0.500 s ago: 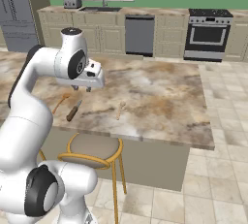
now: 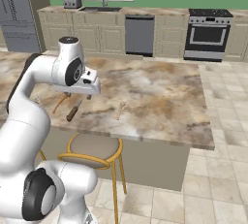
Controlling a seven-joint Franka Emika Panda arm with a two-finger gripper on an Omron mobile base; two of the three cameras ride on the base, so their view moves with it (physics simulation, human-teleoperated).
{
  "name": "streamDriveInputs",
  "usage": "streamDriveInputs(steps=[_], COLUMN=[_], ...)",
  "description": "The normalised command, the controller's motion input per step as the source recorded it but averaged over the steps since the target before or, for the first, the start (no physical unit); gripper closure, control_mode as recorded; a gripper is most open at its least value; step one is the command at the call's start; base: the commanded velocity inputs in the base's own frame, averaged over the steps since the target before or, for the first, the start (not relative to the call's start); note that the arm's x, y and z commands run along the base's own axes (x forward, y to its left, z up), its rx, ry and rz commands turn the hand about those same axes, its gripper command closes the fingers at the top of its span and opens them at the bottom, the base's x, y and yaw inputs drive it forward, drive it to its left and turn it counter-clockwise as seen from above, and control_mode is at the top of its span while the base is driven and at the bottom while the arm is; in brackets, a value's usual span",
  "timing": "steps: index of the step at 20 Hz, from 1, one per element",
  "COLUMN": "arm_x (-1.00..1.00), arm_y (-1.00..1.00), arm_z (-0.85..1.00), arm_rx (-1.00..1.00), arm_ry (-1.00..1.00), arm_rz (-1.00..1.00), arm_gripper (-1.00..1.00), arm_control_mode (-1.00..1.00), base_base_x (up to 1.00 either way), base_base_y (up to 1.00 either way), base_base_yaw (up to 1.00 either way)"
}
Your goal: Pick up the metallic utensils from the counter and place them in the open drawer. Make sure not to pick up any wooden utensils.
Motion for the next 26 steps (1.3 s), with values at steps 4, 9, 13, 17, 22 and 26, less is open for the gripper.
streamDriveInputs(steps=[4,9,13,17,22,26], arm_x=[0.0,0.0,0.11,0.24,0.28,0.36], arm_y=[0.31,0.42,0.4,0.4,0.4,0.44], arm_z=[-0.26,-0.22,-0.17,-0.21,-0.21,-0.25], arm_rx=[0.01,0.0,0.0,0.0,0.0,0.0], arm_ry=[0.0,0.0,0.0,0.0,0.0,0.0], arm_rz=[0.0,0.0,0.0,0.0,0.0,0.0], arm_gripper=[-1.0,-1.0,-1.0,-1.0,-1.0,-1.0], arm_control_mode=[-1.0,-1.0,-1.0,-1.0,-1.0,-1.0], base_base_x=[0.0,0.0,0.0,0.0,0.0,0.0], base_base_y=[0.0,0.0,0.0,0.0,0.0,0.0], base_base_yaw=[0.0,0.0,0.0,0.0,0.0,0.0])
